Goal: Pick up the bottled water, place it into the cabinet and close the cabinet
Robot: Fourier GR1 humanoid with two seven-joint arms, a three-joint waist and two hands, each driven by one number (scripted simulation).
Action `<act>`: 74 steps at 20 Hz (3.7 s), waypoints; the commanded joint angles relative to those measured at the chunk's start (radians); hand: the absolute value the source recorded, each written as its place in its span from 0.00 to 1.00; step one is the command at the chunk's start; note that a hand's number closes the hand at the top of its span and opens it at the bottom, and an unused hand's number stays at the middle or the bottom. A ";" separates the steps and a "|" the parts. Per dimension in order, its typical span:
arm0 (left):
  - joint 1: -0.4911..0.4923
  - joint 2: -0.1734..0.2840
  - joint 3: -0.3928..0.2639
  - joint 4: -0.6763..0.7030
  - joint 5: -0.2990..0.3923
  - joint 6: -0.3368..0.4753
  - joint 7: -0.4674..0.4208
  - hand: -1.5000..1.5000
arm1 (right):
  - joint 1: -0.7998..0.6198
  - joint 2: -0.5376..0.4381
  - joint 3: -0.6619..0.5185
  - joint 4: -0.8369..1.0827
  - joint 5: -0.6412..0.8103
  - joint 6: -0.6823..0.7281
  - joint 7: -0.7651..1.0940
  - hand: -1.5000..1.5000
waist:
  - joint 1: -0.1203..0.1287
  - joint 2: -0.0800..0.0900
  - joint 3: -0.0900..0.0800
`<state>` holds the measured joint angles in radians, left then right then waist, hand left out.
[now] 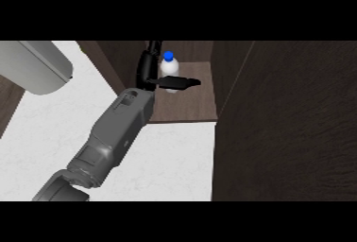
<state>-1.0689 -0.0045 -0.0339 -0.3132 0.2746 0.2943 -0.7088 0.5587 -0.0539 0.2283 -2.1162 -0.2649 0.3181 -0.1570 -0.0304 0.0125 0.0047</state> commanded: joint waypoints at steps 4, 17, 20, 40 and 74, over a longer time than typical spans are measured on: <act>0.154 0.004 -0.013 -0.149 0.071 -0.050 -0.002 0.00 | -0.007 -0.004 -0.025 -0.029 -0.035 -0.015 0.029 0.00 | 0.067 -0.028 -0.005; 0.479 0.005 -0.226 -0.660 0.174 -0.033 0.184 0.00 | 0.104 -0.019 -0.001 -0.085 -0.010 -0.007 -0.002 0.00 | 0.081 -0.038 -0.004; 0.574 0.005 -0.305 -0.844 0.180 -0.014 0.235 0.00 | 0.072 0.014 0.020 -0.029 0.026 -0.038 -0.001 0.00 | 0.109 -0.045 -0.003; 1.407 0.382 -0.379 -1.878 0.176 0.012 0.353 0.00 | 0.074 -0.211 0.246 -0.192 0.212 0.169 0.102 1.00 | 0.057 -0.020 -0.005; 1.988 0.547 0.130 -1.987 0.607 -0.530 0.169 0.00 | -0.755 0.052 0.377 0.080 0.071 -0.355 0.607 1.00 | 0.080 -0.011 -0.006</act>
<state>0.8738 0.5505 0.0527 -2.2944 0.8434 -0.1978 -0.5431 -0.0097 -0.0284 0.5920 -2.1007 -0.1155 0.1057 0.4113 0.0586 0.0072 -0.0008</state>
